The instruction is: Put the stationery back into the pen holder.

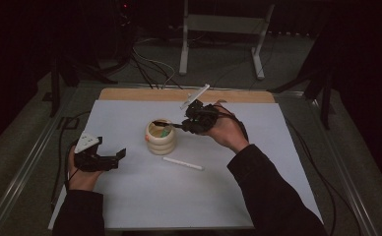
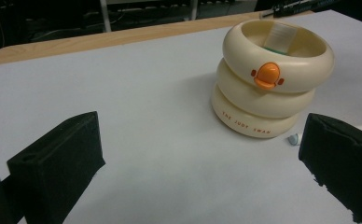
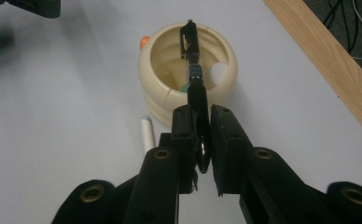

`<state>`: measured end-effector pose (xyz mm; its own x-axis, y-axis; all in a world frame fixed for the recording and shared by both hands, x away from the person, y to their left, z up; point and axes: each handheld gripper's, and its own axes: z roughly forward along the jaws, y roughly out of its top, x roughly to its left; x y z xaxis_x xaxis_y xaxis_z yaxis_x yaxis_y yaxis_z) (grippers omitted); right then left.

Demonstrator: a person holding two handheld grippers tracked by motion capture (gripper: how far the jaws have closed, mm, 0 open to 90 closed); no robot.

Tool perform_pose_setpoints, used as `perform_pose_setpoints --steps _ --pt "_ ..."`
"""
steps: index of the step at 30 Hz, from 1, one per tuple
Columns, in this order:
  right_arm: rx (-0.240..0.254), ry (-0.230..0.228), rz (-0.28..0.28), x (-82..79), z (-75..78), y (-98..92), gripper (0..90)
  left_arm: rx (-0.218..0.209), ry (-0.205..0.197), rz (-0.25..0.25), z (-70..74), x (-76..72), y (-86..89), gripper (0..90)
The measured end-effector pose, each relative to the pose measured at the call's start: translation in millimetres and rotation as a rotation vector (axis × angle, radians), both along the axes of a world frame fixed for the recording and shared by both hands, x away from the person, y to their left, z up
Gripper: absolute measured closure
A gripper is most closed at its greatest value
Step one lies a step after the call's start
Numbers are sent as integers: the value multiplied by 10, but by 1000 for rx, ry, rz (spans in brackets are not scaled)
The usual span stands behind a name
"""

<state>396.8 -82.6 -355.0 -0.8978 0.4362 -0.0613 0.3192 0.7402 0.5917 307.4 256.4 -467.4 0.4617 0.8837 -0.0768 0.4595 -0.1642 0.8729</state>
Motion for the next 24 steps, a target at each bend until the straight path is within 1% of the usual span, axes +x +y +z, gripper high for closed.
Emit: perform_pose_setpoints --steps 5,9,14,19,24 --pt "-5 8 3 9 -32 10 807 2 0 0 -1 2 -3 2" --pt "-21 16 0 30 -62 28 806 6 2 0 -3 3 -6 2" --pt "-34 23 3 46 -92 85 804 6 1 1 -3 3 -5 2" --pt "-36 27 5 61 -123 165 804 6 1 1 -4 4 -6 2" --pt "-22 31 3 88 -148 239 789 6 1 0 -3 3 -6 2"
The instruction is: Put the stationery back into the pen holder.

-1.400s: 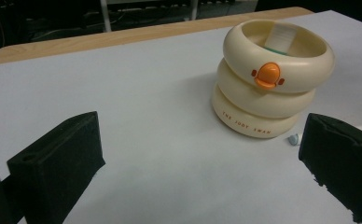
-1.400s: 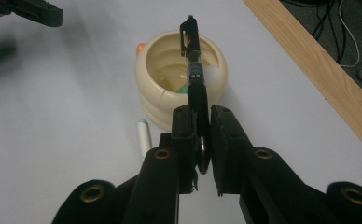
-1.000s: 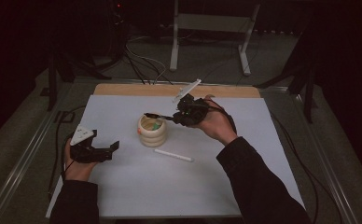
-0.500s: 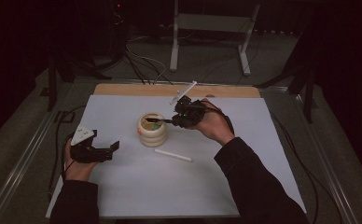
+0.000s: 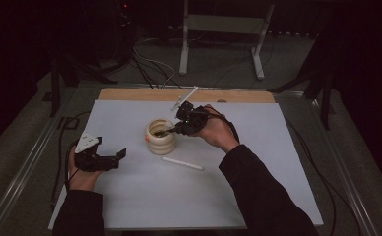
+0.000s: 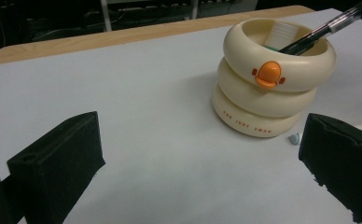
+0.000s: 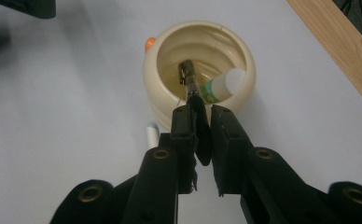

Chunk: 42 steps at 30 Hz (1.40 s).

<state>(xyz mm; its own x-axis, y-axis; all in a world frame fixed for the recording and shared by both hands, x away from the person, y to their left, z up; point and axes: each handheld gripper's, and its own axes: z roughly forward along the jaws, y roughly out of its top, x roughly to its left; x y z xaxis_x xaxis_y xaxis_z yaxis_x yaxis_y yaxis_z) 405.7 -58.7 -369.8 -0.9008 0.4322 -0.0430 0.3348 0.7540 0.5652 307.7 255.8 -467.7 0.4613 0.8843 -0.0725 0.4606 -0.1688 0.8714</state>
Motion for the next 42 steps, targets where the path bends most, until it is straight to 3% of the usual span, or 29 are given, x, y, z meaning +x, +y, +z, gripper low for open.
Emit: perform_pose_setpoints --steps 3,5,6,8,15,19,38,42 --pt "74 -29 -27 21 5 14 454 1 -1 1 1 -1 1 2" --pt "101 -75 -77 13 15 9 239 0 -1 1 1 0 3 2" --pt "109 -96 -94 9 18 0 198 -1 -1 2 1 -1 3 2" --pt "131 -91 -113 9 19 -29 142 -1 -1 2 1 -1 3 2" --pt "172 -78 -158 18 -29 -137 73 3 1 1 -3 1 -3 2" --pt "175 -73 -155 15 -67 -168 59 3 0 2 -3 0 0 2" --pt "125 -50 -96 -50 -195 -182 95 7 3 -3 -11 6 -6 2" --pt "95 -41 -83 -68 -249 -175 98 6 4 -3 -13 8 -10 2"
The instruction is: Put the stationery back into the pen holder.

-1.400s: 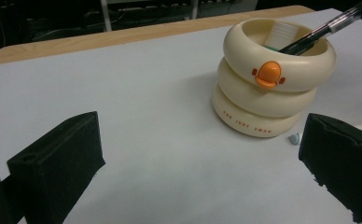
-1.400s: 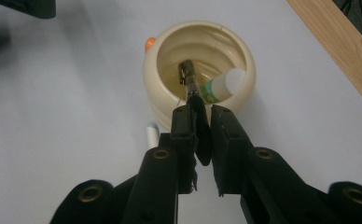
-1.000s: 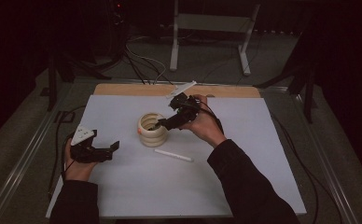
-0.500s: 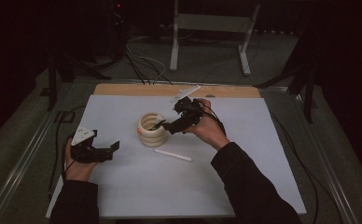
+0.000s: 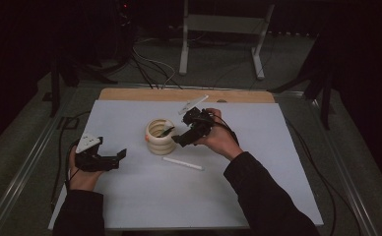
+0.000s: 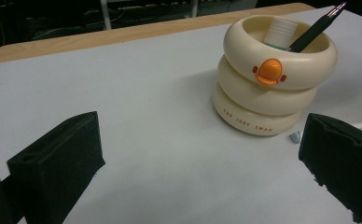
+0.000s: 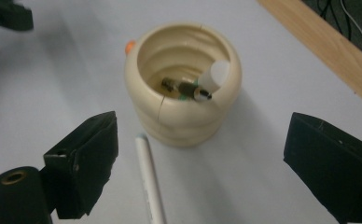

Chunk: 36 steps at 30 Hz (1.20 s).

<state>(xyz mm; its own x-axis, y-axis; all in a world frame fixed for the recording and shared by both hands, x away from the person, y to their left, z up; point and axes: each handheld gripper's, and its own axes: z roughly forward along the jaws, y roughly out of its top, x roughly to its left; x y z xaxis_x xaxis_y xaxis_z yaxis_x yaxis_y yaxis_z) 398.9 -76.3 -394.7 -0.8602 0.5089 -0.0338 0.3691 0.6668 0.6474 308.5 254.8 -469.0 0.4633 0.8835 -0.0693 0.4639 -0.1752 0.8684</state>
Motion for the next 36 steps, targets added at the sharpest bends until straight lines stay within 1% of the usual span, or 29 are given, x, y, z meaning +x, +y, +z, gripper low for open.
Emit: perform_pose_setpoints --steps 7,12,15,20,23,26,28,36 --pt "-39 21 14 -15 -90 20 98 0 1 1 1 0 3 2" --pt "-50 38 14 -21 -142 32 98 -1 0 -1 4 -2 -1 2" --pt "-59 47 24 -27 -183 42 97 0 0 -1 5 -3 1 2" --pt "-94 65 31 -37 -273 65 91 0 0 0 6 -3 -5 2" --pt "-103 72 37 -37 -317 71 91 1 0 0 5 -3 -2 2" --pt "-130 88 47 -45 -369 90 90 2 -1 -1 5 -3 -6 2" --pt "-148 89 56 -55 -404 105 90 2 -1 -2 5 -3 -10 1" --pt "-181 125 72 -53 -499 146 93 2 -1 -3 5 -2 -10 2"
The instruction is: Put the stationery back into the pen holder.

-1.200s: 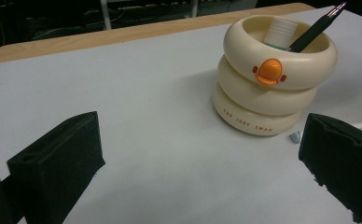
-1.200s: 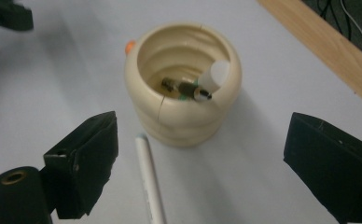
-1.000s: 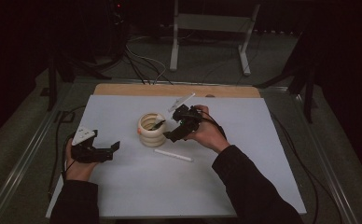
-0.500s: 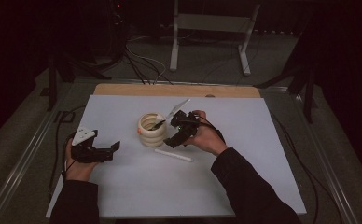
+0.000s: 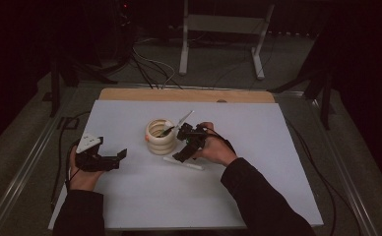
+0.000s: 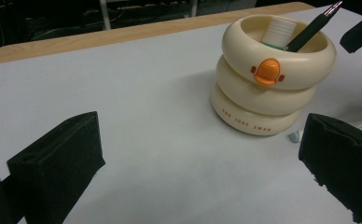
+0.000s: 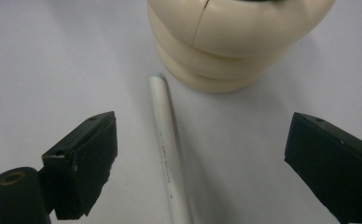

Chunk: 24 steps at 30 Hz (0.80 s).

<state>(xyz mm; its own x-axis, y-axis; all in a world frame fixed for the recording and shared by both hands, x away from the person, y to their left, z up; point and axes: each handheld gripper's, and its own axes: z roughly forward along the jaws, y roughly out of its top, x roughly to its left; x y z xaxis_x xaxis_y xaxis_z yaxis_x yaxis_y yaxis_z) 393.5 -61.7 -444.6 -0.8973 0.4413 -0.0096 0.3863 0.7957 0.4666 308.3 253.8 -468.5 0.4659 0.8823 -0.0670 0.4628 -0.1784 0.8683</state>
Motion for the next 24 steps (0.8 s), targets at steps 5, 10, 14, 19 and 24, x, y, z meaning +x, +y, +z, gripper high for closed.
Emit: perform_pose_setpoints --steps 5,10,14,19,24 --pt "-10 14 4 5 -43 9 108 0 -2 1 2 -1 1 2" --pt "-40 32 25 0 -121 25 145 2 -1 0 2 -1 -3 2" --pt "-53 45 32 3 -173 35 155 0 -2 0 1 0 -1 2" --pt "-89 60 48 -7 -209 58 203 4 0 -2 0 2 -6 2" --pt "-120 70 79 -22 -258 81 310 2 -2 0 3 -2 -3 2"
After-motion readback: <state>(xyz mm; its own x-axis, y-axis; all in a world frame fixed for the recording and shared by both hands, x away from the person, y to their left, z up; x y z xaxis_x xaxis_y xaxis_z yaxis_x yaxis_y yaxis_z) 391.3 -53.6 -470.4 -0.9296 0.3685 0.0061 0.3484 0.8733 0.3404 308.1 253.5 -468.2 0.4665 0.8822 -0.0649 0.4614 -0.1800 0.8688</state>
